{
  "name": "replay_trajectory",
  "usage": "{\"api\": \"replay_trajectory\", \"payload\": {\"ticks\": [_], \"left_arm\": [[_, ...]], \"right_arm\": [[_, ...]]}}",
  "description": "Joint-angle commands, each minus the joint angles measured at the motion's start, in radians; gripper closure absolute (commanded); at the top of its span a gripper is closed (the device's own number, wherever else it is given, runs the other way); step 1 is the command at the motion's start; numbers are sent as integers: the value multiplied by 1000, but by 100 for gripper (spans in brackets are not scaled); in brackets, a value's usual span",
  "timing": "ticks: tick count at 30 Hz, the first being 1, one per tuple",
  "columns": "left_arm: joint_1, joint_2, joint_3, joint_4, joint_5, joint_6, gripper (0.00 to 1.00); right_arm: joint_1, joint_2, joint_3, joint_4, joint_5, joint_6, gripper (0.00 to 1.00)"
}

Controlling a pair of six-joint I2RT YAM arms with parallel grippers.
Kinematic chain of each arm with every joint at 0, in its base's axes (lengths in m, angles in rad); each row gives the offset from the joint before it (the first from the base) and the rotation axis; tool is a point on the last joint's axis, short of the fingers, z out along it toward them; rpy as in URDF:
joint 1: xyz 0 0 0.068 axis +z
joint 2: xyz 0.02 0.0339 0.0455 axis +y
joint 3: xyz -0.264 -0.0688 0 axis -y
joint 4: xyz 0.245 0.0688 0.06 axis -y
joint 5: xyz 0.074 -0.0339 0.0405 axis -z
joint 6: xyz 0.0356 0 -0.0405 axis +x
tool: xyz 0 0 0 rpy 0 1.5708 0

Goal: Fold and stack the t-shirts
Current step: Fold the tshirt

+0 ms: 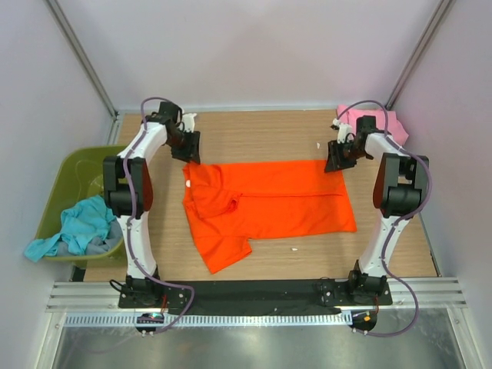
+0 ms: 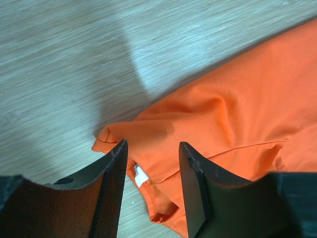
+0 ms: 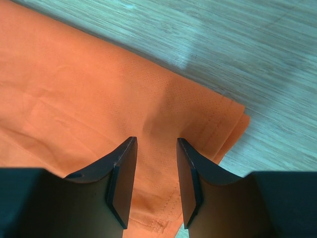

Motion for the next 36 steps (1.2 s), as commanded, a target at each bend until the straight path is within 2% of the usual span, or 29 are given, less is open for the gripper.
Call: {"api": "replay_trajectory", "payload": {"ticks": [1, 10, 17, 28, 29, 31, 32, 33, 36], "left_arm": [[31, -31, -8, -9, -22, -6, 53], [55, -22, -28, -4, 10, -19, 53], [52, 7, -5, -3, 56, -29, 62], [52, 52, 12, 0, 107, -46, 69], [52, 64, 17, -1, 110, -46, 76], [54, 70, 26, -4, 110, -43, 84], [52, 72, 29, -7, 107, -42, 97], [54, 70, 31, -7, 105, -42, 100], [54, 61, 32, -12, 95, -35, 100]], "right_arm": [[9, 4, 41, 23, -20, 3, 57], [13, 38, 43, 33, -3, 4, 58], [16, 36, 39, 29, 18, -16, 58], [19, 76, 52, 38, 43, 1, 59], [21, 84, 53, 35, 47, 4, 59], [23, 92, 59, 36, 58, 9, 59], [23, 95, 61, 35, 70, 12, 59], [23, 102, 62, 38, 78, 21, 61], [24, 136, 81, 27, 127, 44, 65]]}}
